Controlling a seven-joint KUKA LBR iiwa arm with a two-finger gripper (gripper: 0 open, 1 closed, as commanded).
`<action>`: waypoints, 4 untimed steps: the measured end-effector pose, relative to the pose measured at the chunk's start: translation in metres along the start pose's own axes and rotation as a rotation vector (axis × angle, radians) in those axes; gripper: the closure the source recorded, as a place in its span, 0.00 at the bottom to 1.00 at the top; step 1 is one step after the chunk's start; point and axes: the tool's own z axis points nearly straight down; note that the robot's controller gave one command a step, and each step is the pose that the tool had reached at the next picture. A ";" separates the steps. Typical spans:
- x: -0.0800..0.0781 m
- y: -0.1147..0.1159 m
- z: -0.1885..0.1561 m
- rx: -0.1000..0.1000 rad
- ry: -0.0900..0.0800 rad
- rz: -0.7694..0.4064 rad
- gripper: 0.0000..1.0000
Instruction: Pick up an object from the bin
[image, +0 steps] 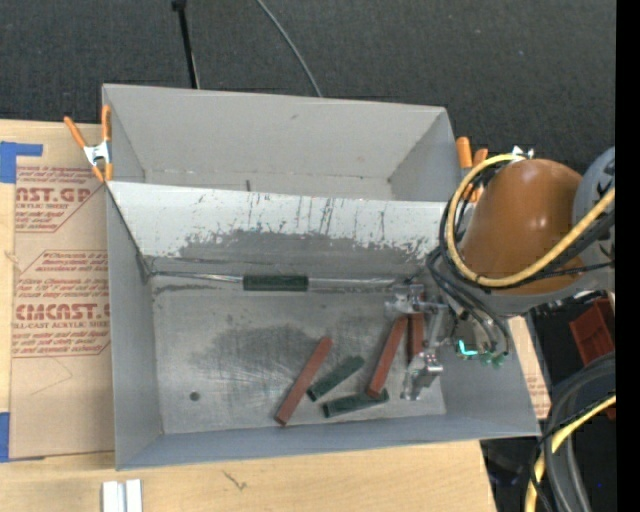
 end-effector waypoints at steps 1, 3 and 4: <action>-0.002 0.000 -0.004 0.001 -0.008 -0.001 0.00; -0.015 0.003 0.130 0.001 0.002 -0.257 1.00; -0.015 0.003 0.130 0.001 0.001 -0.257 1.00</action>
Offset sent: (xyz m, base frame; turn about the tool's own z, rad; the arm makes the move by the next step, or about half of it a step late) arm 0.0294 -0.0002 -0.1237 -0.1388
